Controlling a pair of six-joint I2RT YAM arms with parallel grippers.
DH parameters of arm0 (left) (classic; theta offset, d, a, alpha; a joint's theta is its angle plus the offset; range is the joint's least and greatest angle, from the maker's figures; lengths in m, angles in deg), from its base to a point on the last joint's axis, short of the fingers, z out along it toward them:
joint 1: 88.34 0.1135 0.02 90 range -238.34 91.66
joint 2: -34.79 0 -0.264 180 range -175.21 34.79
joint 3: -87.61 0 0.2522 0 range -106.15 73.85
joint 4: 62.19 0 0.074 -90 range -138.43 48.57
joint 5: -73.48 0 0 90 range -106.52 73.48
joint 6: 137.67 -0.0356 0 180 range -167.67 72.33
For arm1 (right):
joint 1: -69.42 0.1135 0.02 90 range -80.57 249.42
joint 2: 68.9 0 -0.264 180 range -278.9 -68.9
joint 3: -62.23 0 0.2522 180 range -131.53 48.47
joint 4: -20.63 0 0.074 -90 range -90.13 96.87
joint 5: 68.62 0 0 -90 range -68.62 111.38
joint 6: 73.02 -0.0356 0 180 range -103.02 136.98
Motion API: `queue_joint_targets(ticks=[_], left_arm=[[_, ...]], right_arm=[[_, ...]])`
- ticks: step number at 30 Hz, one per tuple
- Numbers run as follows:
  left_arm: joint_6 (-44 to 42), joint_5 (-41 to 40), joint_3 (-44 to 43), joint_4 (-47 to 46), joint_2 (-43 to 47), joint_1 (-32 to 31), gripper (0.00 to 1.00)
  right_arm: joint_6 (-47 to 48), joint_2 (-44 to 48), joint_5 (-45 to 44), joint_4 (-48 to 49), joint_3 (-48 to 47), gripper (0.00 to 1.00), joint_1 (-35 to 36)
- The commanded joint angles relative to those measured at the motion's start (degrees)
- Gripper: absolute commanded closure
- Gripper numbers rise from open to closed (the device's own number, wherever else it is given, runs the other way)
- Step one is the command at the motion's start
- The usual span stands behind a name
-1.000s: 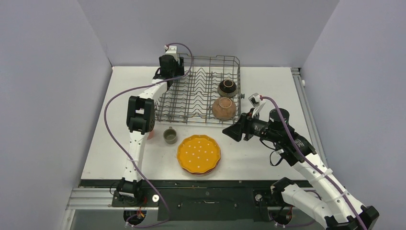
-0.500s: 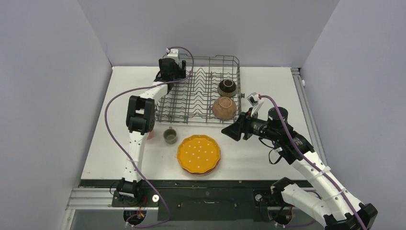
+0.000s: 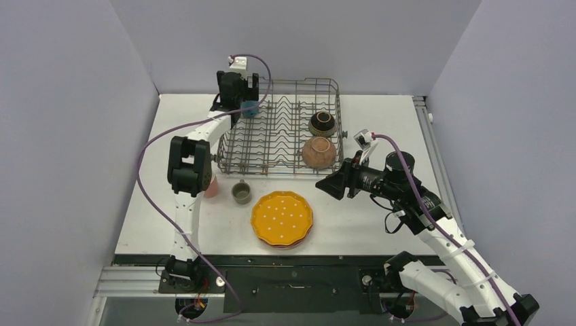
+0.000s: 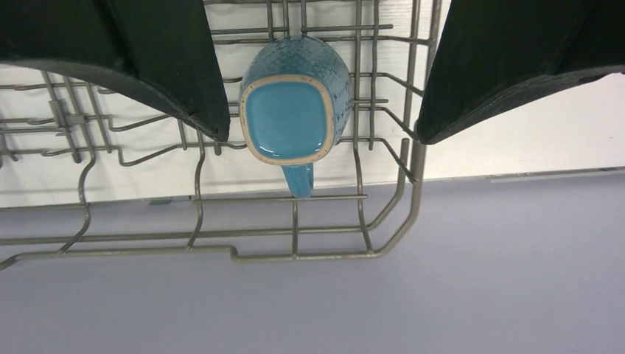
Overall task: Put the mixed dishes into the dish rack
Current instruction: Turn the cup upside down in the dish rack, then pick up the cup at the center of the board.
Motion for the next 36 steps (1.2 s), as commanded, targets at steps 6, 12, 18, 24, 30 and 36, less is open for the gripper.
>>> queue_joint_targets(ticks=[6,12,18,24,30,36], left_arm=[[-1.2,-1.3,6.9,-2.9,15.1,0.3,0.04],[-2.1,-1.3,10.1,3.6,23.1,-0.1,0.04],[-2.0,-4.1,7.4,21.4,29.5,-0.4,0.04],[0.2,-4.7,8.1,33.9,36.1,0.0,0.04],[4.7,-7.1,9.4,47.2,43.0,0.1,0.04],[8.3,-9.1,17.5,55.8,50.3,0.3,0.04]], right_arm=[[3.8,2.5,-1.7,-7.1,-7.7,0.48,-0.5],[5.3,3.5,-5.4,-11.4,-10.1,0.48,-0.5],[4.9,2.7,-8.2,-13.2,-10.1,0.48,-0.4],[4.9,-0.2,-9.6,-13.5,-11.3,0.48,0.3],[7.1,-4.4,-19.7,-17.2,-14.4,0.48,4.8],[8.3,-10.6,-25.9,-18.4,-17.2,0.48,11.7]])
